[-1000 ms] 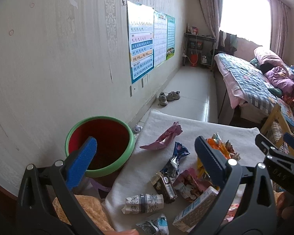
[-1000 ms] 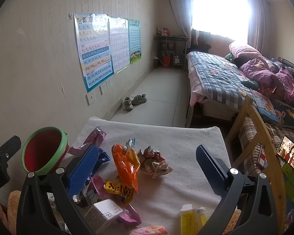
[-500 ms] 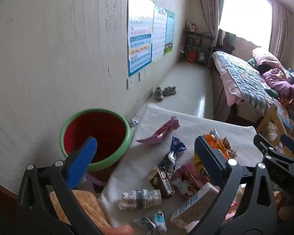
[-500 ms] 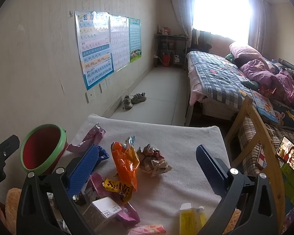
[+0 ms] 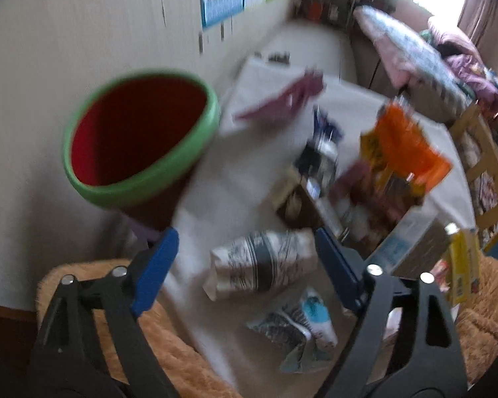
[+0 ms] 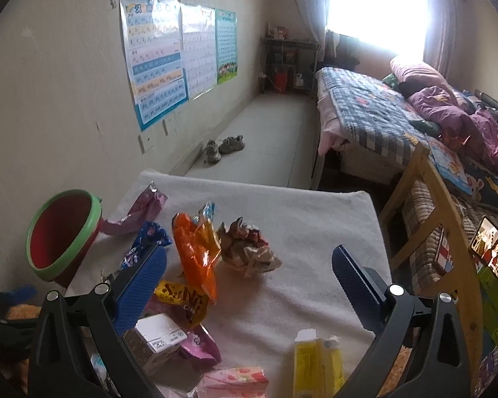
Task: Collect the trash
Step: 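Grasp the white paper cup with the left gripper while the right grasps a blue-white wrapper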
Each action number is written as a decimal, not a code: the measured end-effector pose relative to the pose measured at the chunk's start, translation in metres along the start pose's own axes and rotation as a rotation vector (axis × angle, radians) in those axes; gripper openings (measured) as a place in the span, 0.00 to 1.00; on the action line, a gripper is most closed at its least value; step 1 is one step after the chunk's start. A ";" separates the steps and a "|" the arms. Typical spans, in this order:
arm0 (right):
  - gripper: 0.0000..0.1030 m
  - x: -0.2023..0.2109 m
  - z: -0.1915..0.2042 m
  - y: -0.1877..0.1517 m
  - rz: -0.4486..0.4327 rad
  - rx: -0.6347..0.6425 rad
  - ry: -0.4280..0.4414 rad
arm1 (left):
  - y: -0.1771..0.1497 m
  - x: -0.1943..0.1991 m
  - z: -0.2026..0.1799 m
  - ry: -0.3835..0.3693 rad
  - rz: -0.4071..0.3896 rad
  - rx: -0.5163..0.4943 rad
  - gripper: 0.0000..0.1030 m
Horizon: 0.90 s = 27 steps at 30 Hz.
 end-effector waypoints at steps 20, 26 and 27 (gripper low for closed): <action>0.93 -0.013 0.009 -0.021 0.155 -0.054 0.132 | -0.031 -0.046 -0.013 -0.132 0.222 -0.151 0.38; 0.93 -0.010 0.025 -0.039 0.280 -0.111 0.299 | -0.025 -0.012 0.005 -0.174 0.141 -0.015 0.37; 0.93 -0.008 0.030 -0.043 0.304 -0.104 0.324 | -0.021 -0.006 0.009 -0.178 0.131 0.005 0.37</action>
Point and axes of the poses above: each gripper's, at about its wrist camera, not at the fingertips, and x roughly against the way its jaws point, z to its left, y to its top, the point moved 9 cm from there along -x, roughly the way its jaws point, and after that the axes turned 3 degrees about -x, right-handed, at the moved point
